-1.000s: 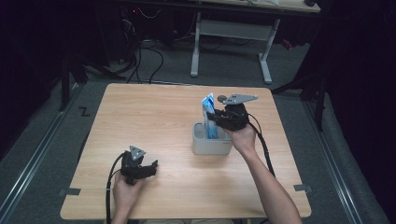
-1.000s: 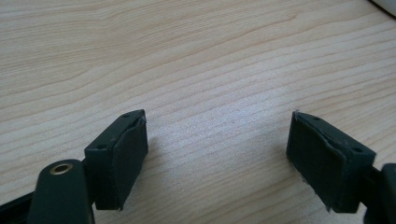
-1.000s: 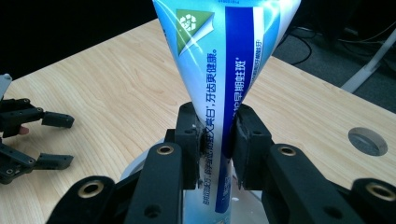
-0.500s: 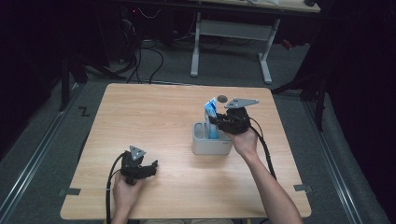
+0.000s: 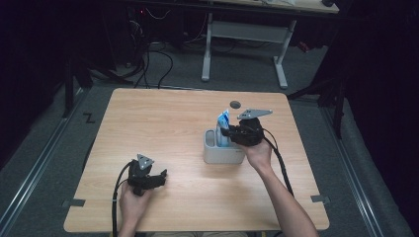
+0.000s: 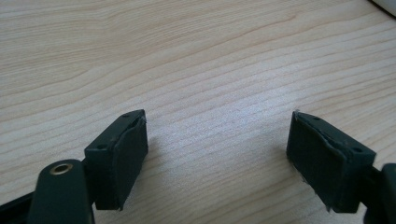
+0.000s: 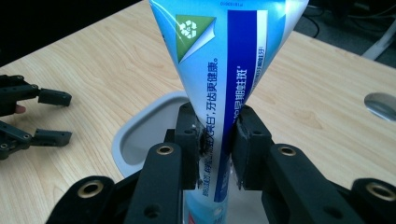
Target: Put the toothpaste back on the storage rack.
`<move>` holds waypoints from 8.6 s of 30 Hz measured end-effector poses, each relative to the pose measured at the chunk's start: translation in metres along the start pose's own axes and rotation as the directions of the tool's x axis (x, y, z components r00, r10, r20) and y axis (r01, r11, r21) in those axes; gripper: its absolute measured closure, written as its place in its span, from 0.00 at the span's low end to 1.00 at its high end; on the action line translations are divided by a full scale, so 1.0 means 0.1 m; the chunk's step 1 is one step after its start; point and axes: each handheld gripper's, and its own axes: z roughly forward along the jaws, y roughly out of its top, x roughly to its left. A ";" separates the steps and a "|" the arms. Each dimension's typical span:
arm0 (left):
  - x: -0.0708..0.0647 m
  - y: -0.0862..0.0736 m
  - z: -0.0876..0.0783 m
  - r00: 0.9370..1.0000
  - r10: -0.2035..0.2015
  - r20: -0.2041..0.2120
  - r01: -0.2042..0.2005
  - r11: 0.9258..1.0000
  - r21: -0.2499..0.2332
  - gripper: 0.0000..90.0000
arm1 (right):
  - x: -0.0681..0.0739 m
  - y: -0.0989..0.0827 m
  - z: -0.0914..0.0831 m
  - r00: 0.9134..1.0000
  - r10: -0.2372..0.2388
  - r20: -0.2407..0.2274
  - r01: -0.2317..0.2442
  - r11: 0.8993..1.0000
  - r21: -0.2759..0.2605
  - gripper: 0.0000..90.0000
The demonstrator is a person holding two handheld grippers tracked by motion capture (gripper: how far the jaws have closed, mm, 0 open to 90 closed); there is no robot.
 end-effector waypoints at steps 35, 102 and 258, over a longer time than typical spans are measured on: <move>0.00 0.00 0.00 1.000 0.002 -0.002 -0.002 1.000 0.000 0.23 | -0.12 -0.12 -0.14 0.997 0.073 0.037 -0.070 0.995 -0.068 0.60; 0.00 0.00 0.00 1.000 0.002 -0.003 -0.002 1.000 0.000 0.23 | -0.40 -0.51 -0.85 0.983 0.161 0.092 -0.143 0.973 -0.183 0.61; 0.00 0.00 0.00 1.000 0.001 -0.003 -0.001 1.000 0.000 0.23 | -0.42 -1.60 -0.22 0.939 0.124 0.321 -0.159 0.984 0.083 0.56</move>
